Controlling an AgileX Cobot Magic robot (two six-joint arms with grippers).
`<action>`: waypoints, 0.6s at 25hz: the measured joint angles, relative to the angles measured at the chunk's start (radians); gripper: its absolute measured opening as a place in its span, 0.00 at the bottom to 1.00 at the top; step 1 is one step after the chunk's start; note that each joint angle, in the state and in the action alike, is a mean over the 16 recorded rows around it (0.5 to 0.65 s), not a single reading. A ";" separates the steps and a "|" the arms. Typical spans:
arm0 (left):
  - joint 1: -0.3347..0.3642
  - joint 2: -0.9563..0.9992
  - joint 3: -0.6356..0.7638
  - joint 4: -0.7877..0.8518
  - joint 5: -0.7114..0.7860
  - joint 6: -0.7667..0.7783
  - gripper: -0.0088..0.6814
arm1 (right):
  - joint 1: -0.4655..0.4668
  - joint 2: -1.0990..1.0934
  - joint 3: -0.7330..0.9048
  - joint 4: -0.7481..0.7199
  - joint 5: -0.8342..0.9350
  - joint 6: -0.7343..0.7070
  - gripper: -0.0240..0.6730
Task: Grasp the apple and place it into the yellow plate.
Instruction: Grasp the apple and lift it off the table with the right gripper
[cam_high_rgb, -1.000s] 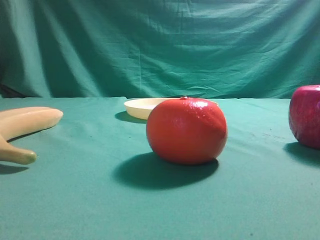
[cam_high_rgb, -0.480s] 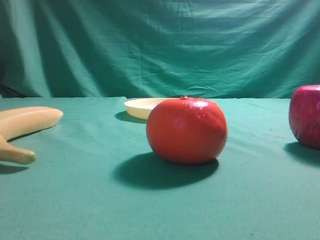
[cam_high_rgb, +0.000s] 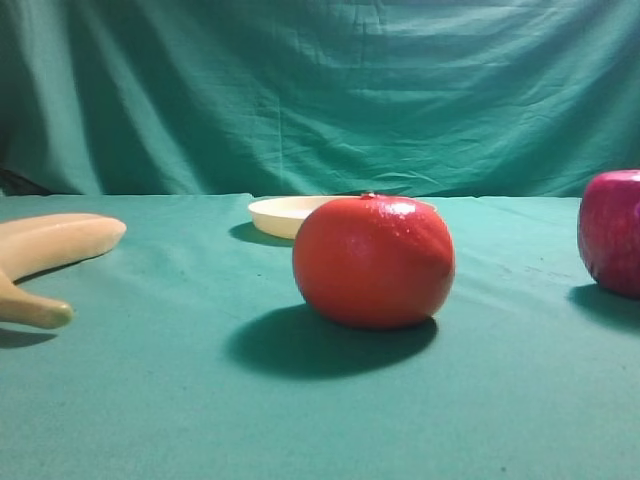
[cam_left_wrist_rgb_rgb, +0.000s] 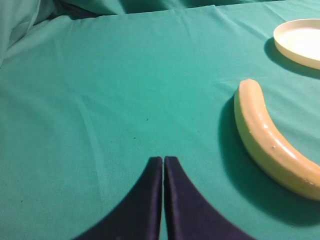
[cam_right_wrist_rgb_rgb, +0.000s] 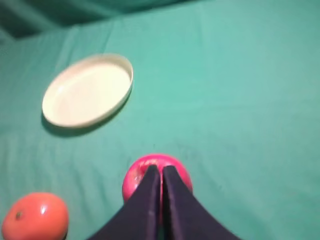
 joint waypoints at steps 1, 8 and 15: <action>0.000 0.000 0.000 0.000 0.000 0.000 0.01 | 0.021 0.035 -0.027 -0.027 0.027 0.008 0.03; 0.000 0.000 0.000 0.000 0.000 0.000 0.01 | 0.180 0.263 -0.188 -0.257 0.163 0.136 0.13; 0.000 0.000 0.000 0.000 0.000 0.000 0.01 | 0.283 0.440 -0.264 -0.460 0.202 0.354 0.52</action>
